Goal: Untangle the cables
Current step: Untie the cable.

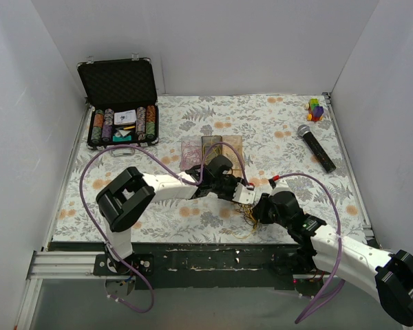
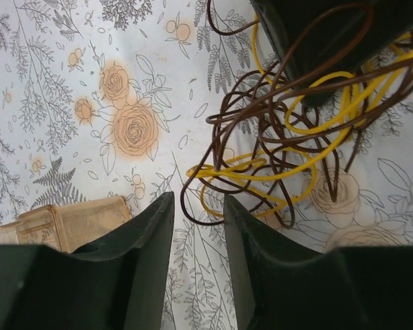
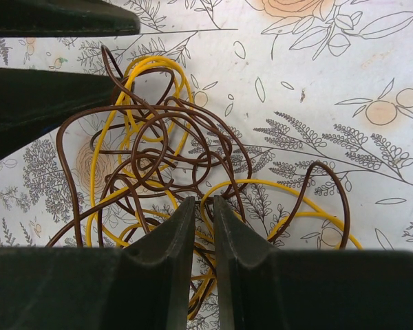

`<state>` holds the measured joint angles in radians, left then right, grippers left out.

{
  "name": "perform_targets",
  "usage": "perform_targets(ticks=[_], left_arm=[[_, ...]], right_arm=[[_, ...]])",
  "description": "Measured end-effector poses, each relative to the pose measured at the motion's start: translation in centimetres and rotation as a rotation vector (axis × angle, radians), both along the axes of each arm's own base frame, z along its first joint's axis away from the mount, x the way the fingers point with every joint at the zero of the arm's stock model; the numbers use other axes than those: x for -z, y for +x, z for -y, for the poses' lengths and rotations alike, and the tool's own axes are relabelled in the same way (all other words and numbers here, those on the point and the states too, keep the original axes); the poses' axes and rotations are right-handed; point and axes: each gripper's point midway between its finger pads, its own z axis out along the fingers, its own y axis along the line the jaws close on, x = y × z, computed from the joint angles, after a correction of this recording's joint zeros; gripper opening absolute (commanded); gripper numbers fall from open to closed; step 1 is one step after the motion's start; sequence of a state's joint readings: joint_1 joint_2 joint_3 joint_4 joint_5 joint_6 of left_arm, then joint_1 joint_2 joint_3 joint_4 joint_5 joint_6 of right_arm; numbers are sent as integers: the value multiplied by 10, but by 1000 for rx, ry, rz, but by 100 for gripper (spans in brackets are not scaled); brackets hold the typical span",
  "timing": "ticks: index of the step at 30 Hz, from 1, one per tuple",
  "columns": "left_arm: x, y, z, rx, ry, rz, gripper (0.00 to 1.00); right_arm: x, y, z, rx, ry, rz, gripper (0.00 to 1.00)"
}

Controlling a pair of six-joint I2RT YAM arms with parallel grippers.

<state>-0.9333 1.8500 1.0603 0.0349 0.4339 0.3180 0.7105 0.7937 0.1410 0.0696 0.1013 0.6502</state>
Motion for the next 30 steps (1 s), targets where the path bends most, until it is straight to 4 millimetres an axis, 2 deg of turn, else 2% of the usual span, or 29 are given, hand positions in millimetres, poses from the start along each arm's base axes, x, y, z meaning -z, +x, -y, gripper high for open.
perform_targets(ticks=[3,5,10,15,21,22,26,30], left_arm=[[-4,-7,-8,-1,26,-24,38],[-12,-11,-13,0,33,-36,36],[-25,-13,-15,-4,16,-35,33],[-27,-10,-12,-16,-2,-35,35],[-14,-3,-2,-29,5,-48,32],[-12,-2,-2,-30,10,-50,29],[-12,1,1,-33,8,-46,6],[-15,4,3,-34,-4,-31,0]], right_arm=[[0,0,0,0,0,0,25],[0,0,0,0,0,0,25],[0,0,0,0,0,0,25],[0,0,0,0,0,-1,25],[0,1,-1,-1,2,1,25],[0,1,-1,-1,2,1,25],[0,1,-1,-1,2,1,25],[0,1,-1,-1,2,1,25]])
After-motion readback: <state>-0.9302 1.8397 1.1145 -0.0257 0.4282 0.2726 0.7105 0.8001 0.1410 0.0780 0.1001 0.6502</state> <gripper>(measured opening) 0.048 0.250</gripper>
